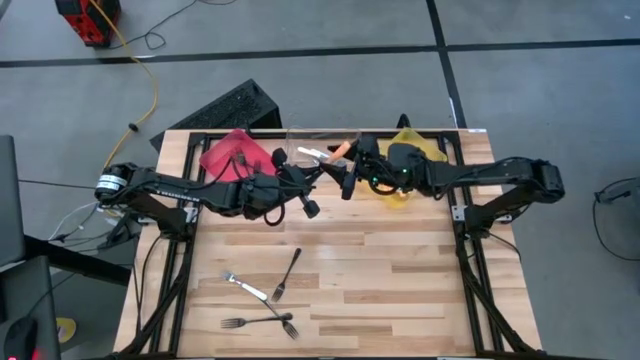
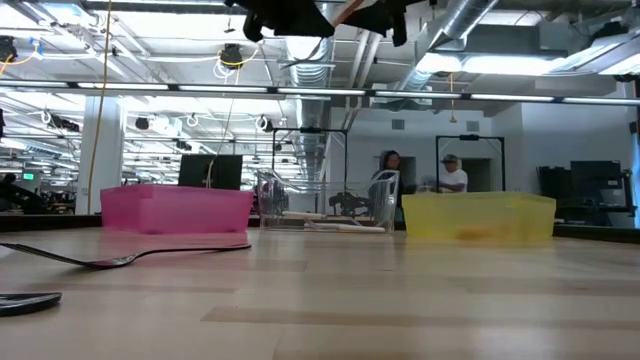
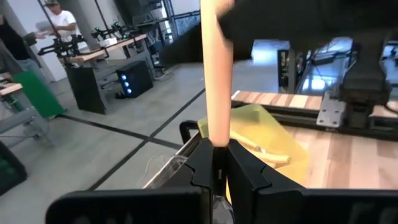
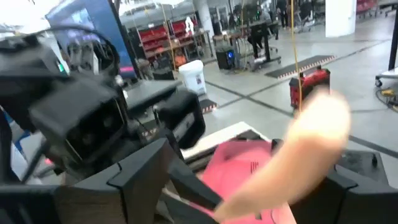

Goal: Sort silverware by color (type)
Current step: Put the orange fork into the yellow bin

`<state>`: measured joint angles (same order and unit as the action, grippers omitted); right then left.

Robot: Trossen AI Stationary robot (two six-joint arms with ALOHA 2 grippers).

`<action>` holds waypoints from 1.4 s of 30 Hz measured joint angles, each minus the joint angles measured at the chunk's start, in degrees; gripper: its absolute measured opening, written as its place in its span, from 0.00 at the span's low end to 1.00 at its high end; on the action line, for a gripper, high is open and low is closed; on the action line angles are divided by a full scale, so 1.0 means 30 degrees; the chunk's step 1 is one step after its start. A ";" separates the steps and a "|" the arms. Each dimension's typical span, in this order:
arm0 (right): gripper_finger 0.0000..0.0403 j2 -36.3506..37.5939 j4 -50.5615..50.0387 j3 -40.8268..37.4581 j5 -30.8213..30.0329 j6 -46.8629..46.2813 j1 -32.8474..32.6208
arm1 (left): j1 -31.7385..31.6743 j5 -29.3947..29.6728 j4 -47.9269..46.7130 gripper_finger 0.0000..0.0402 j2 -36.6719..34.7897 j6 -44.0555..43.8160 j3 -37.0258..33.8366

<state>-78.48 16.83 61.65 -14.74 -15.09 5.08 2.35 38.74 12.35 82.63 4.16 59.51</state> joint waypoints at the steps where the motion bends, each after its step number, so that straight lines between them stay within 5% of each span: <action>1: 0.75 0.0000 0.0107 0.0076 -0.0006 0.0071 0.0000 | 0.0000 0.0157 -0.0081 0.01 0.0000 0.0064 0.0000; 13: 0.59 0.0295 -0.1032 0.0109 -0.0036 0.0058 0.0619 | 0.0000 0.0392 0.0477 0.01 0.0000 0.0868 0.0000; 25: 0.18 0.0175 -0.0913 0.0102 0.0117 -0.0105 0.0605 | -0.0024 0.0697 0.0399 0.01 0.0034 0.1098 0.0000; 29: 0.18 0.0182 -0.0980 0.0102 0.0468 -0.0038 0.0607 | -0.0057 0.0129 0.0363 0.02 0.0031 0.1033 -0.0007; 42: 0.18 0.0175 -0.2443 0.0072 0.0378 0.0065 0.0687 | -0.0036 -0.0319 0.0086 0.38 -0.0168 0.0723 -0.0007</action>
<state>-77.95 9.50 61.87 -13.61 -14.90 7.14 2.24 37.79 12.61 82.13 6.33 59.48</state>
